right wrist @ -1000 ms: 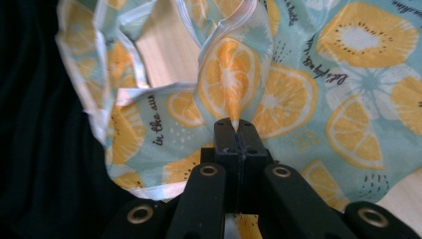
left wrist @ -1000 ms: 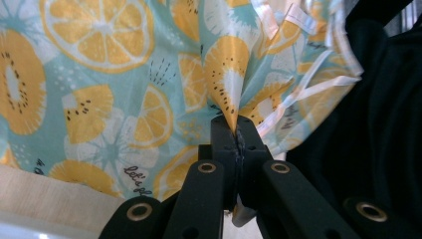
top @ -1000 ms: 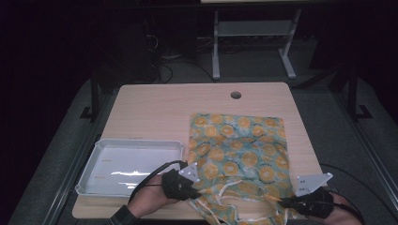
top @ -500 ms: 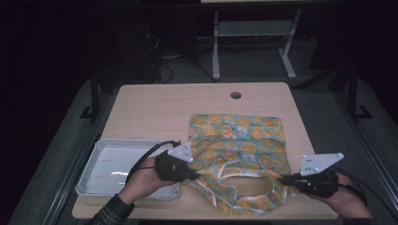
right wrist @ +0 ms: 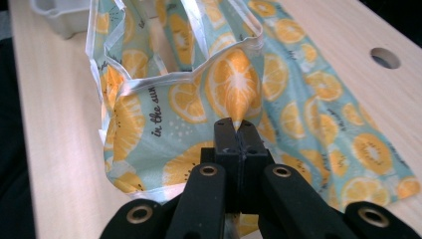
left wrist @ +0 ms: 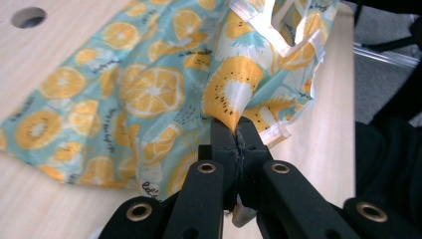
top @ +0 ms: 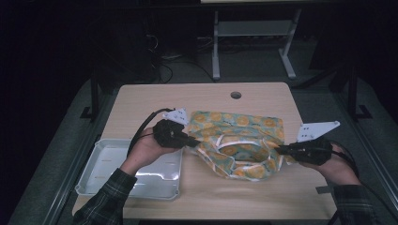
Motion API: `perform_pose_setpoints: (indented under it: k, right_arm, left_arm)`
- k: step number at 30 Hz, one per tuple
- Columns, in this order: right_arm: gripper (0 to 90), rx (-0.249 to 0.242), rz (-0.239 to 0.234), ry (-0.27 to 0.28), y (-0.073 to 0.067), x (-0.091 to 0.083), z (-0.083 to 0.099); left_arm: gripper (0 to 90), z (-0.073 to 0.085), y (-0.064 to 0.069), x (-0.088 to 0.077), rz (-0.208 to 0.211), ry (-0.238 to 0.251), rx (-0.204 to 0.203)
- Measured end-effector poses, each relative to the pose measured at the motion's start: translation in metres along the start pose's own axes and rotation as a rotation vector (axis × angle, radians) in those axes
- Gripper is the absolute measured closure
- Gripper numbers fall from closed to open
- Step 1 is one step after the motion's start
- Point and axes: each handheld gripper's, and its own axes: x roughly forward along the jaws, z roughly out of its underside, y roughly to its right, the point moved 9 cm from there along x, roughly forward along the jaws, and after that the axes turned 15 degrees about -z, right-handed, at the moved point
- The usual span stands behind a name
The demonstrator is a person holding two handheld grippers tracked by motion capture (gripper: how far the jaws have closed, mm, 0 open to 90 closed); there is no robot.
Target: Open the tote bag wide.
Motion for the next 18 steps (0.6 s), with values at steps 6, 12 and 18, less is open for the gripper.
perform_pose_setpoints:
  k: [6,12,18]
  right_arm:
    - [89.3,0.044,0.044,0.027,0.032,-0.003,-0.008]
    - [89.3,0.122,0.075,0.013,0.078,0.011,-0.006]
    - [89.3,0.172,0.11,-0.017,0.108,0.03,0.004]
  left_arm:
    - [89.4,-0.011,-0.028,0.02,-0.007,0.013,-0.074]
    - [89.4,-0.011,-0.061,0.054,-0.029,-0.027,-0.133]
    - [89.3,0.0,-0.086,0.093,-0.066,-0.084,-0.194]
